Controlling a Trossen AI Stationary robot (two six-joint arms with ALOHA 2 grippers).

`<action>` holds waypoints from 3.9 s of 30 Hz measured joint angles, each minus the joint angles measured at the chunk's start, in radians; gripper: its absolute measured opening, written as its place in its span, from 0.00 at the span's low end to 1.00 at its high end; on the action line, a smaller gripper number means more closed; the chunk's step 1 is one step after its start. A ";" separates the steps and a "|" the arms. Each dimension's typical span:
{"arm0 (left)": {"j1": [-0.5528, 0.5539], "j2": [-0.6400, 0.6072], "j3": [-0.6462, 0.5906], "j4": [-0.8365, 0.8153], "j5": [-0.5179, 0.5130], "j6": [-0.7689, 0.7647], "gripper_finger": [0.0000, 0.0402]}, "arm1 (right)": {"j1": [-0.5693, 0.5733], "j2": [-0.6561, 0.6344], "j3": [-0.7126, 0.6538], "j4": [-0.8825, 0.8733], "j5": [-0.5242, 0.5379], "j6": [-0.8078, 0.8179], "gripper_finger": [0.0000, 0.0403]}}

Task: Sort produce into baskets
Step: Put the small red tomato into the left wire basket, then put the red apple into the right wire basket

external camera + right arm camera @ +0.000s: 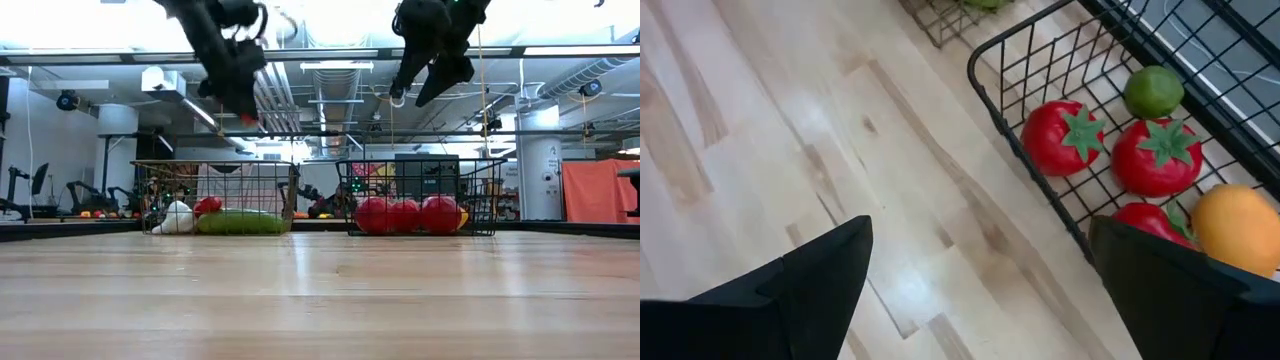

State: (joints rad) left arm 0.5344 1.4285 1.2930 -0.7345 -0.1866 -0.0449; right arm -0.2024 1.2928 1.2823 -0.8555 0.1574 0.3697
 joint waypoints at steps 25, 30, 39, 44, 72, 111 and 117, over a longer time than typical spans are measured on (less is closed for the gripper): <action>0.171 0.382 0.124 -0.116 0.048 0.003 0.30 | 0.000 0.027 -0.001 -0.001 0.000 0.005 0.90; 0.171 0.394 0.141 -0.119 0.037 0.000 0.34 | 0.000 0.027 -0.001 -0.001 0.000 0.000 0.90; 0.171 0.398 0.138 -0.122 0.037 -0.005 0.47 | 0.000 0.035 -0.001 0.001 0.001 -0.003 0.90; 0.158 0.391 0.138 -0.139 0.037 -0.005 0.51 | 0.000 0.035 -0.002 0.001 0.001 -0.003 0.90; -0.831 0.112 0.137 -0.678 -0.233 -0.893 0.52 | 0.021 0.035 -0.061 0.165 0.027 -0.041 0.90; -1.291 -0.051 -0.297 -0.552 0.227 -1.024 0.26 | 0.021 0.035 -0.116 0.271 0.022 -0.074 0.90; -1.294 -0.087 -0.301 -0.635 0.249 -1.090 0.27 | 0.021 0.035 -0.116 0.271 0.023 -0.080 0.90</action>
State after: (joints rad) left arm -0.7601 1.3411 0.9916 -1.3691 0.0621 -1.1351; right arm -0.1810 1.3277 1.1664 -0.5840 0.1799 0.2902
